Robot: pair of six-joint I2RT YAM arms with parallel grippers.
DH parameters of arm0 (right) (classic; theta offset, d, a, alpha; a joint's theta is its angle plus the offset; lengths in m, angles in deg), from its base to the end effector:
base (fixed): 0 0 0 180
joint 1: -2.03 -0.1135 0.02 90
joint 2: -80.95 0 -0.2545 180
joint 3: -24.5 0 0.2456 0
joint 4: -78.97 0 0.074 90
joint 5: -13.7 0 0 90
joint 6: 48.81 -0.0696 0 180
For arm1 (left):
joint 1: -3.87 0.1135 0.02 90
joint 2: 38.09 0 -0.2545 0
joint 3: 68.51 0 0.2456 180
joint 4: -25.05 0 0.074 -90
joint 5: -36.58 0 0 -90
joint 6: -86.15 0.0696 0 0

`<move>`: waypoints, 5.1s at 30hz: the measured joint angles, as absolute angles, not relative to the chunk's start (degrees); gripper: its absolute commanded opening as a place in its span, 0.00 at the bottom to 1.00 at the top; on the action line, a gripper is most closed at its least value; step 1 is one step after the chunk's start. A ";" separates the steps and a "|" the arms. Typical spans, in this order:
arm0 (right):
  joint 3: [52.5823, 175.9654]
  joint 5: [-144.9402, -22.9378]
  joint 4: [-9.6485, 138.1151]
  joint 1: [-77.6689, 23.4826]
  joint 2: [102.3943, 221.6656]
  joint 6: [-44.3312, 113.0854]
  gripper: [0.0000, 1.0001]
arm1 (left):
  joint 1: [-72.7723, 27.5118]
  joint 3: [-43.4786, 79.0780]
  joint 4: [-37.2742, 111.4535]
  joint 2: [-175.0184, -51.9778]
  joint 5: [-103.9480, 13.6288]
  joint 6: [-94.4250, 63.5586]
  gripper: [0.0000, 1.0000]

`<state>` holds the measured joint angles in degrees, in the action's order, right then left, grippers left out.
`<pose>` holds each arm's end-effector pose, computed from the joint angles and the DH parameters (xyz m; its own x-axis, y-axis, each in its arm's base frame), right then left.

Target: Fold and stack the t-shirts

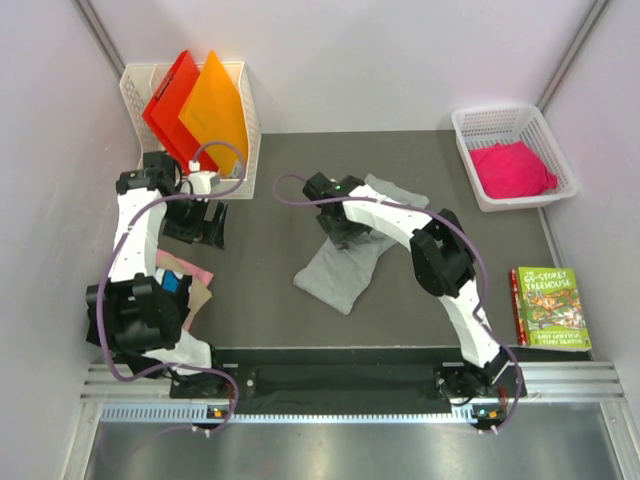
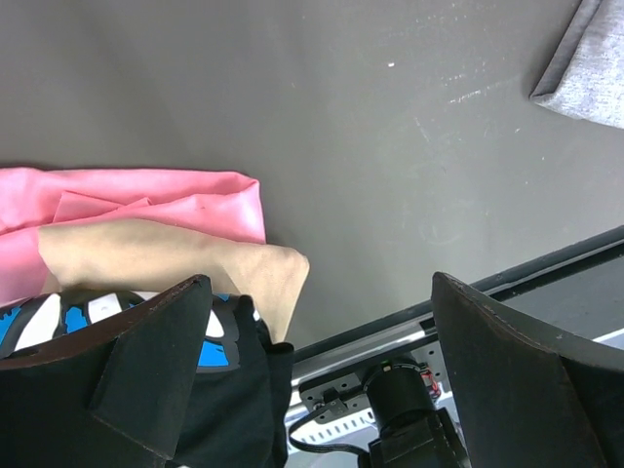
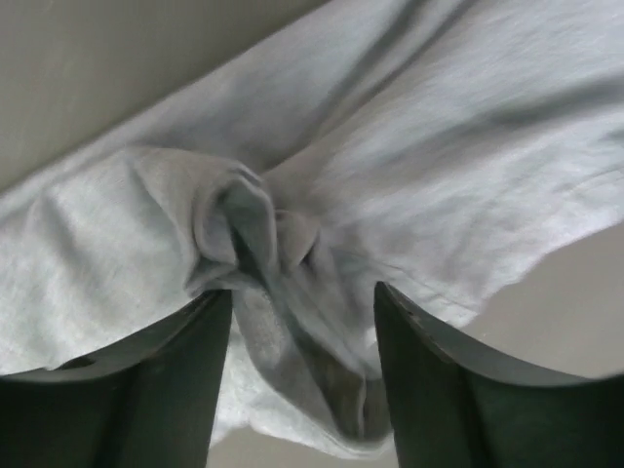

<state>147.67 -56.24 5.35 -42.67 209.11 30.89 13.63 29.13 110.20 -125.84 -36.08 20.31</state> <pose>0.3363 0.2992 0.1556 -0.7951 -0.5505 -0.2544 -0.4781 0.8271 -0.2955 0.2870 0.0283 0.2742 -0.9052 0.2407 -0.3501 0.3106 0.9372 -0.1588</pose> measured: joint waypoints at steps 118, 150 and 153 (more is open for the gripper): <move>150.71 -55.59 -5.41 -78.17 205.92 15.83 0.00 | 13.65 30.01 111.29 -126.69 -36.32 20.20 0.99; 144.96 -49.49 -4.21 -59.11 192.43 25.23 0.00 | 13.65 34.42 112.27 -129.55 -35.79 19.94 0.99; 144.31 -49.12 -1.61 -56.29 194.24 26.49 0.00 | 13.65 34.10 112.25 -129.64 -35.84 20.13 0.99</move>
<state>144.31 -49.12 -1.61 -56.29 194.24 26.49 13.65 34.10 112.25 -129.64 -35.84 20.13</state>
